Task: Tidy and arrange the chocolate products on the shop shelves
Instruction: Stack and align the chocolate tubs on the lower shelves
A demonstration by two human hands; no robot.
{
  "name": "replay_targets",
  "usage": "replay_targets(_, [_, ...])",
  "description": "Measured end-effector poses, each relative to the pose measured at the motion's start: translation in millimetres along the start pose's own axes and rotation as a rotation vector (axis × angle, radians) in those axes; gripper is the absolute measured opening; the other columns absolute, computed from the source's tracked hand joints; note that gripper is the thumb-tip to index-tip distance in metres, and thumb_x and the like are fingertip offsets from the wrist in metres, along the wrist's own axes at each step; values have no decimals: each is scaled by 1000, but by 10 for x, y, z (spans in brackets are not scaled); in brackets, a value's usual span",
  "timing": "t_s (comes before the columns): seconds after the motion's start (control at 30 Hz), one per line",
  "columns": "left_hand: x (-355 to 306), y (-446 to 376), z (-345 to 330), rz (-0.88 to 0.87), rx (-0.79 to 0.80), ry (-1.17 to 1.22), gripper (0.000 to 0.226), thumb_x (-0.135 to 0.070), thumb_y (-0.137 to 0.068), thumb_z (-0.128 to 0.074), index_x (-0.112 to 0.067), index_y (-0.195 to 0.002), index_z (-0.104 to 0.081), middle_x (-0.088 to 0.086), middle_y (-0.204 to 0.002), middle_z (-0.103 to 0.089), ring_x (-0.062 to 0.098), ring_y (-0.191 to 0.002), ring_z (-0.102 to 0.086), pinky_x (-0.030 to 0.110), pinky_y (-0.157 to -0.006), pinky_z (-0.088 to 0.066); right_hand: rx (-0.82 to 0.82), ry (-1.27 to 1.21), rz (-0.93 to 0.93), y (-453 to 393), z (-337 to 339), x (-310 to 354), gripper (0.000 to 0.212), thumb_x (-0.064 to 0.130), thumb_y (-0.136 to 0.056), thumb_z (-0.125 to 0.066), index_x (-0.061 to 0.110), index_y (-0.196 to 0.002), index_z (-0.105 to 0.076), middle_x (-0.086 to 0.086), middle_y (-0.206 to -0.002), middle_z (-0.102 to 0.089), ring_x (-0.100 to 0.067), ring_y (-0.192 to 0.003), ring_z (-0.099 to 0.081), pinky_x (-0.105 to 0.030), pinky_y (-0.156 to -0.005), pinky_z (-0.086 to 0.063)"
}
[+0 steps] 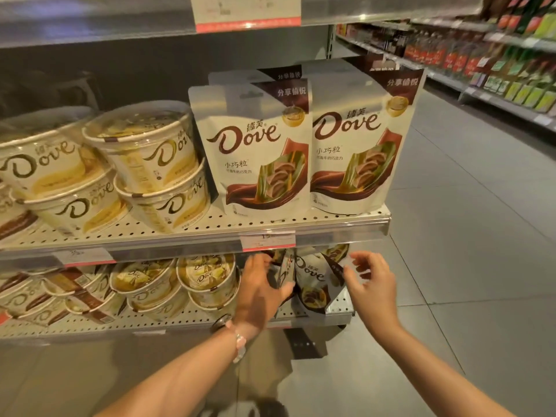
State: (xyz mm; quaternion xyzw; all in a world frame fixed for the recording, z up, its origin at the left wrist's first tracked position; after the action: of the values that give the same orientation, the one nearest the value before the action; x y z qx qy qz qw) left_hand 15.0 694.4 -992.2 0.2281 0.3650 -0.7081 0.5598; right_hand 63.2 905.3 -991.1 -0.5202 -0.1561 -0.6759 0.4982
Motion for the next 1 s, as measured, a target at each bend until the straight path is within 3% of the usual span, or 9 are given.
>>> replay_targets(0.1, [342, -96, -278, 352, 121, 84, 65, -14, -75, -76, -7, -129, -42, 4, -125, -49, 15, -110, -52, 24, -96, -44, -35, 23, -268, 87, -165, -451, 62, 21, -75, -76, 22, -127, -42, 10, -112, -44, -6, -101, -46, -24, -85, -46])
replay_targets(0.17, [418, -152, -450, 365, 196, 195, 47, 2, -87, -59, 2, -131, -42, 22, -131, -49, 18, -104, -59, 7, -73, -47, 20, -65, -409, 167, -354, -673, 74, 17, -72, -79, 19, -133, -37, 9, -113, -46, -8, -105, -45, -26, -87, -46])
replay_targets(0.23, [450, -194, -456, 252, 161, 66, 36, 6, -91, -48, 5, -128, -48, 25, -125, -55, 29, -107, -58, 4, -69, -45, 81, -200, -459, 184, -539, -799, 63, 11, -73, -77, 19, -127, -45, 13, -104, -53, -8, -99, -52, -16, -75, -47])
replay_targets(0.33, [489, -197, -467, 214, 155, 118, 28, 0, -93, -47, -3, -119, -58, 6, -110, -63, 20, -100, -59, 25, -86, -49, 152, -261, -487, 99, -693, -880, 27, 8, -83, -66, 20, -107, -58, 11, -92, -62, -17, -97, -63, -20, -72, -52])
replay_targets(0.43, [523, -241, -418, 219, 204, 77, 23, -3, -93, -47, -9, -109, -64, -7, -85, -62, 12, -79, -61, 8, -57, -43, 183, -241, -553, -2, -701, -945, 9, 14, -93, -54, 15, -100, -60, -1, -94, -64, -23, -101, -62, -34, -85, -52])
replay_targets(0.53, [561, -330, -343, 238, 239, 57, 17, -3, -93, -47, -4, -96, -64, 1, -72, -62, 15, -64, -61, 15, -45, -43, 245, -222, -520, -145, -630, -959, 15, 15, -96, -48, 11, -106, -60, -7, -103, -66, -24, -100, -61, -40, -88, -52])
replay_targets(0.7, [581, -460, -247, 197, 298, -92, 19, -2, -92, -49, -2, -101, -66, 10, -90, -65, 23, -86, -61, 29, -74, -48, 304, -233, -452, -350, -476, -1027, 17, 11, -98, -43, 10, -105, -59, -4, -96, -65, -21, -94, -61, -27, -70, -50])
replay_targets(0.83, [701, -540, -166, 263, 336, -312, 18, -1, -88, -47, -1, -89, -64, 15, -89, -64, 26, -81, -59, 27, -62, -43, 264, -279, -466, -377, -414, -1115, 9, 14, -94, -52, 17, -99, -59, 1, -93, -67, -14, -88, -63, -21, -63, -48])
replay_targets(1.0, [623, -651, -242, 210, 447, -529, 15, -17, -92, -49, -8, -82, -54, 1, -65, -46, 13, -57, -46, 23, -47, -35, 300, -312, -546, -241, -531, -1218, 36, 1, -74, -72, 12, -105, -57, -3, -100, -67, -18, -92, -63, -30, -72, -54])
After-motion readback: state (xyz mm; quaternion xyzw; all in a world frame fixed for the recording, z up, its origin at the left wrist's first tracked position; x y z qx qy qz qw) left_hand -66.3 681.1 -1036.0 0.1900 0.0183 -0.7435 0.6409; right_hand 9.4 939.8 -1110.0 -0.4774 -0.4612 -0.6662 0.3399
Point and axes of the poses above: each hand's wrist, its own y-axis away from the middle knuckle, its own z-axis out of the back of the hand, x = y × z, the point moved 7 cm from there along -y, towards the middle knuckle
